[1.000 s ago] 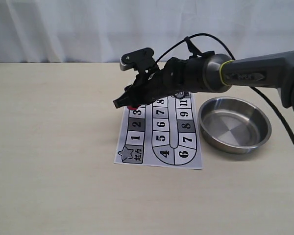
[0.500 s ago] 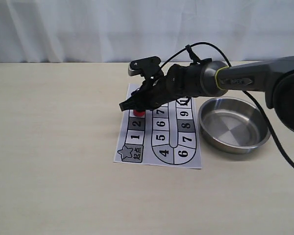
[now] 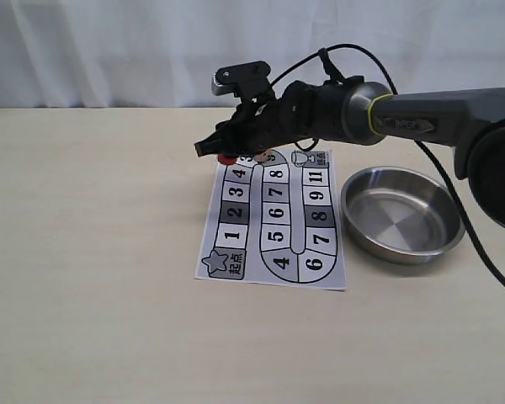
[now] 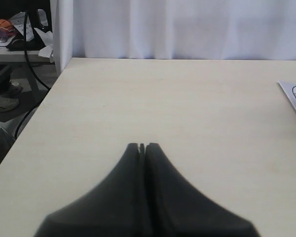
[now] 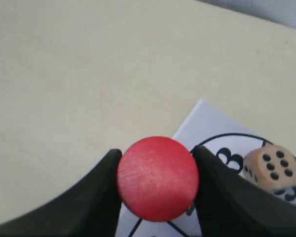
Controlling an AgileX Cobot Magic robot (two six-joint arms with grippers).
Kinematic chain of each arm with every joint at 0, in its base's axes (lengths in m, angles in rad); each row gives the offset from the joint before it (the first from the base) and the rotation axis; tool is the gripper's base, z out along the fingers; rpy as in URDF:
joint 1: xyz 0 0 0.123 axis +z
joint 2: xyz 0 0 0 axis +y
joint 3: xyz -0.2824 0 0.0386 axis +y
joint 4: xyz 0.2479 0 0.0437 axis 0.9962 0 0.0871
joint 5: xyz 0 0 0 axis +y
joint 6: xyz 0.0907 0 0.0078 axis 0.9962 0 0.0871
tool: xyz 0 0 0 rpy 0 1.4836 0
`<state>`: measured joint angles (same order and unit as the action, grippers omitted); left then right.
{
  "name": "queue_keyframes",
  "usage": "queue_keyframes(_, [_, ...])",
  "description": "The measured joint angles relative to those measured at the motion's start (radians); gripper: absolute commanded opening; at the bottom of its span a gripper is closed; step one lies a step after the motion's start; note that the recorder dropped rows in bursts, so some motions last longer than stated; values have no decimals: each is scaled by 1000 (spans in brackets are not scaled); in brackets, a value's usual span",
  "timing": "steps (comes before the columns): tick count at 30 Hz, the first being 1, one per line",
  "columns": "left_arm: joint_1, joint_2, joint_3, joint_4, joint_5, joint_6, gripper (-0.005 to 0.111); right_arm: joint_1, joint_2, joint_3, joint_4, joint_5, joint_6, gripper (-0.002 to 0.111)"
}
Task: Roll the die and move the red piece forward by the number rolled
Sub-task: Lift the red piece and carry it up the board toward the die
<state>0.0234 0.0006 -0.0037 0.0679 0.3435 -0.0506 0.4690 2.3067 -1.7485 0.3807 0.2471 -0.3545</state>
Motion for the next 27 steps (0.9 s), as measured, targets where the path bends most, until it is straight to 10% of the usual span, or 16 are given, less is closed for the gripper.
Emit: queue_keyframes(27, [0, 0, 0, 0, 0, 0, 0, -33, 118, -159, 0, -30, 3, 4])
